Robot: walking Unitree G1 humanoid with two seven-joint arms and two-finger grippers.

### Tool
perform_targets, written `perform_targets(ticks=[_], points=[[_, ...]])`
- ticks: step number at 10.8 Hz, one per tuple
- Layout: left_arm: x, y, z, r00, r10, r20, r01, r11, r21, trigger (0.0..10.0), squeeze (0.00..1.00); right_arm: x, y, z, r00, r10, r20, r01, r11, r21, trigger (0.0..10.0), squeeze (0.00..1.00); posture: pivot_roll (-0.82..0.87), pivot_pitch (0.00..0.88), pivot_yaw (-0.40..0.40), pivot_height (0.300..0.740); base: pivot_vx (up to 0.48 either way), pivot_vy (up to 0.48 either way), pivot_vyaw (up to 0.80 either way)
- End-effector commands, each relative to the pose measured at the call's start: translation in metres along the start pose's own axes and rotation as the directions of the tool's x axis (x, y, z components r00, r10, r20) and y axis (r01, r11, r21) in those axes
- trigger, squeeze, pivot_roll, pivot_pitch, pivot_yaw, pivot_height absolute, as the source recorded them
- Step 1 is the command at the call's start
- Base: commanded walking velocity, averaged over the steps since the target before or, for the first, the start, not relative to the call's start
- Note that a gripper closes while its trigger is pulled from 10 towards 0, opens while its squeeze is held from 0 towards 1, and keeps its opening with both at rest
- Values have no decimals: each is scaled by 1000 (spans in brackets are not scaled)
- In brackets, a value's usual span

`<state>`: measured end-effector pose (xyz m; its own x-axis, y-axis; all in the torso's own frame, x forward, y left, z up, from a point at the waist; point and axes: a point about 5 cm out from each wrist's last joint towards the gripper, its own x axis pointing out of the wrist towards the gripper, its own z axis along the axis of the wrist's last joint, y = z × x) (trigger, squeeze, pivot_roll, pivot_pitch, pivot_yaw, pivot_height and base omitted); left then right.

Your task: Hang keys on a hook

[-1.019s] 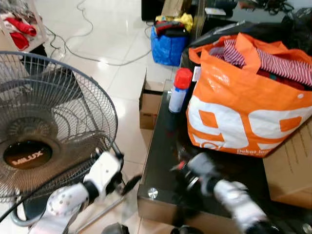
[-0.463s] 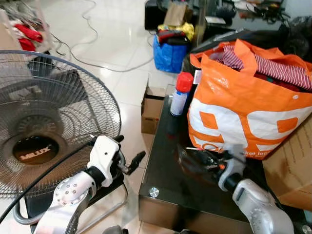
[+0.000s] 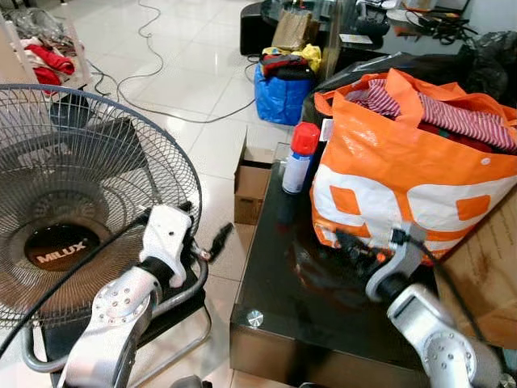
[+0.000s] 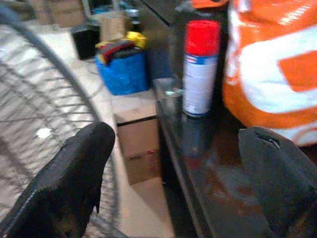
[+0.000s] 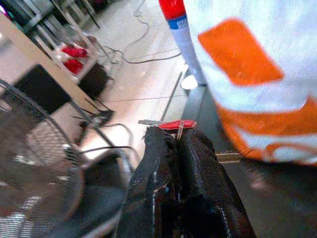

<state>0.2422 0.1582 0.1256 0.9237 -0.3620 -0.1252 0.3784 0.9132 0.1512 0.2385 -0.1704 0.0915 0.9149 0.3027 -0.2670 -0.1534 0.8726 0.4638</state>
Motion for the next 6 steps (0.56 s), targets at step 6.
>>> perform_targets(ticks=[6], points=[[8, 13, 4, 995, 101, -1, -100, 993, 66, 10000, 0, 8, 13, 23, 986, -88, 142, 134, 923, -359, 10000, 0, -36, 0, -53, 740, 0, 0, 0]])
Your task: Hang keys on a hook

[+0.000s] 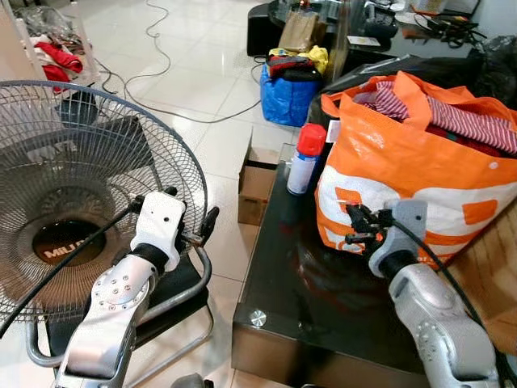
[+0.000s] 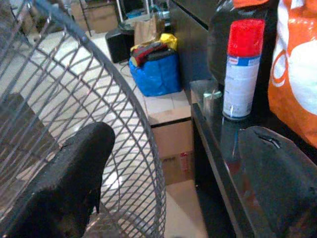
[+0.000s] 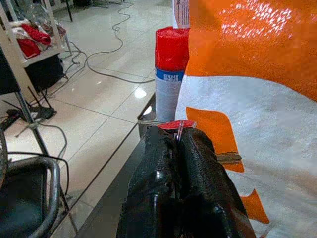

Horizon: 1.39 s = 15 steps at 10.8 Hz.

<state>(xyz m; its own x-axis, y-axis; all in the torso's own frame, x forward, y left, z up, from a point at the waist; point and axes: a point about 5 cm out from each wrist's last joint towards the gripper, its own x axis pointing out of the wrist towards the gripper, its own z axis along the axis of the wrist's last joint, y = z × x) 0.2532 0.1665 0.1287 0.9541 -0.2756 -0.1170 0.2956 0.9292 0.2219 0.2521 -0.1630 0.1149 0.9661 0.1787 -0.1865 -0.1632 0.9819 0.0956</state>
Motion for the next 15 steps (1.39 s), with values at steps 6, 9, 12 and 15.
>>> perform_targets(ticks=[6, 9, 12, 15], points=[[4, -1, -1, 1000, 2, -1, -2, 1000, 13, 10000, 0, 2, -4, 0, 999, -30, 15, 31, 999, -35, 10000, 0, -46, 0, -48, 740, -90, 0, 0], [6, -2, -1, 1000, -5, 3, 5, 1000, 14, 10000, 0, 2, -5, 1, 999, -34, 20, 35, 999, -34, 10000, 0, -51, 0, -46, 740, -269, 0, 0], [9, -2, -1, 1000, -7, 7, 7, 1000, 15, 10000, 0, 2, -6, 0, 999, -45, 20, 46, 998, -49, 10000, 0, -53, 0, -42, 740, -250, 0, 0], [10, -1, -1, 1000, -6, 11, 6, 1000, 15, 10000, 0, 3, -6, 1, 999, -45, 23, 46, 997, -61, 10000, 0, -56, 0, -40, 740, -160, 0, 0]])
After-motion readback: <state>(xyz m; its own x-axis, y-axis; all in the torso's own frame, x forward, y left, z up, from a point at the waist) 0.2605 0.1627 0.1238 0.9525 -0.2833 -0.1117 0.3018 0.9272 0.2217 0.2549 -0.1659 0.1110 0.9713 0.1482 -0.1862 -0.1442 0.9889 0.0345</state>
